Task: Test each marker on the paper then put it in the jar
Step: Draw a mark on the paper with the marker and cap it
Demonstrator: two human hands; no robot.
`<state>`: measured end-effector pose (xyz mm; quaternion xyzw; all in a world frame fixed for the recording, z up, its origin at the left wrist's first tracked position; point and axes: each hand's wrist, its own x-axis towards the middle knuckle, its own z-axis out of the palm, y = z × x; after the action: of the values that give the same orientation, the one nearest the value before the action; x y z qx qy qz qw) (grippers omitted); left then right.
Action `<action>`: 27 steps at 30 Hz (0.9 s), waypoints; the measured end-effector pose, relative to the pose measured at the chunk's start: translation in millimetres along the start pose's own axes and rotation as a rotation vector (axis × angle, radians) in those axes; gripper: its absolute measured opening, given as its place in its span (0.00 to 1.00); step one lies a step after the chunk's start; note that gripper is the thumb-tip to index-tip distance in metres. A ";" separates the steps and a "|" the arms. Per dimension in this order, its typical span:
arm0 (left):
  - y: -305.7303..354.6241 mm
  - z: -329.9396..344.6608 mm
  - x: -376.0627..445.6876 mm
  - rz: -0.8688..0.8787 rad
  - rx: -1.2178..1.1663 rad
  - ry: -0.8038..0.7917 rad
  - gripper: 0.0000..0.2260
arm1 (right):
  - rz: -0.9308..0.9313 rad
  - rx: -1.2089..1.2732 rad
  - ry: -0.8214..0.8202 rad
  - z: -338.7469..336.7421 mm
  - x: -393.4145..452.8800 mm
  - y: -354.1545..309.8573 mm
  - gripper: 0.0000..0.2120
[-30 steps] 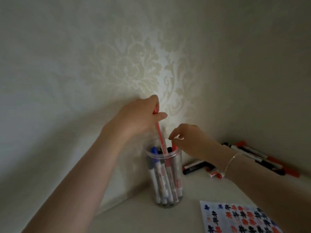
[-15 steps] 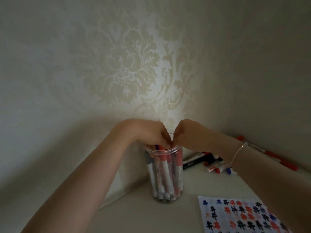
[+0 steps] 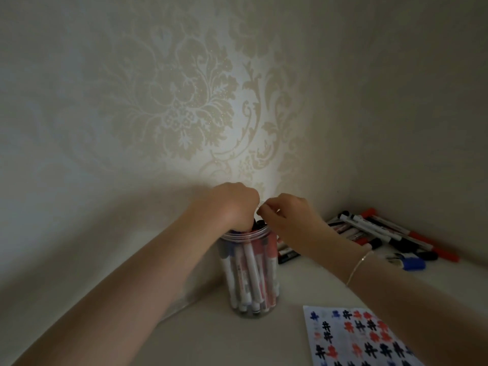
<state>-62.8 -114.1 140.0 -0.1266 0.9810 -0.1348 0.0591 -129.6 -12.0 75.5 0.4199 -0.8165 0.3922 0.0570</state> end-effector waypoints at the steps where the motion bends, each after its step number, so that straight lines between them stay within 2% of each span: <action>1: -0.3 -1.8 0.8 0.015 -0.036 -0.032 0.07 | -0.012 0.008 0.016 1.1 -0.9 1.3 0.19; 3: -1.3 -1.9 2.8 0.044 -0.083 -0.094 0.11 | -0.042 -0.006 0.010 2.9 -2.0 2.2 0.18; 5: -5.5 0.0 4.6 0.045 -0.093 -0.114 0.10 | -0.069 0.022 0.010 3.4 -2.9 2.0 0.12; 6: -8.6 0.5 5.2 0.043 -0.113 -0.106 0.09 | -0.075 0.063 0.056 2.3 -3.5 2.3 0.10; 8: -14.3 0.2 5.7 0.033 -0.210 -0.054 0.10 | -0.055 0.193 0.222 -4.4 -3.0 7.7 0.14; 11: -16.7 1.2 6.0 0.038 -0.268 0.003 0.09 | 0.069 0.284 0.408 -21.3 0.0 31.0 0.12; 14: -14.8 5.2 7.2 0.023 -0.343 0.078 0.07 | 0.183 0.113 0.322 -25.9 -3.0 70.7 0.16; 17: -12.0 8.7 6.6 0.028 -0.437 0.144 0.08 | 0.263 0.051 0.249 -23.5 -14.0 98.8 0.18; 20: -13.8 6.4 1.4 0.064 -0.518 0.125 0.07 | 0.303 -0.096 0.170 -16.6 -23.0 118.3 0.21; 25: -12.4 7.9 -0.1 0.077 -0.389 -0.059 0.13 | 0.117 -0.358 -0.088 5.0 -27.4 136.4 0.20; 27: -7.3 12.2 1.2 0.096 -0.411 -0.120 0.13 | 0.044 -0.447 -0.144 14.5 -26.7 138.4 0.19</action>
<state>-60.4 -124.2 130.2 -0.0968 0.9874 0.0790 0.0967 -210.1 42.1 -27.7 0.4059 -0.8938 0.1721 0.0818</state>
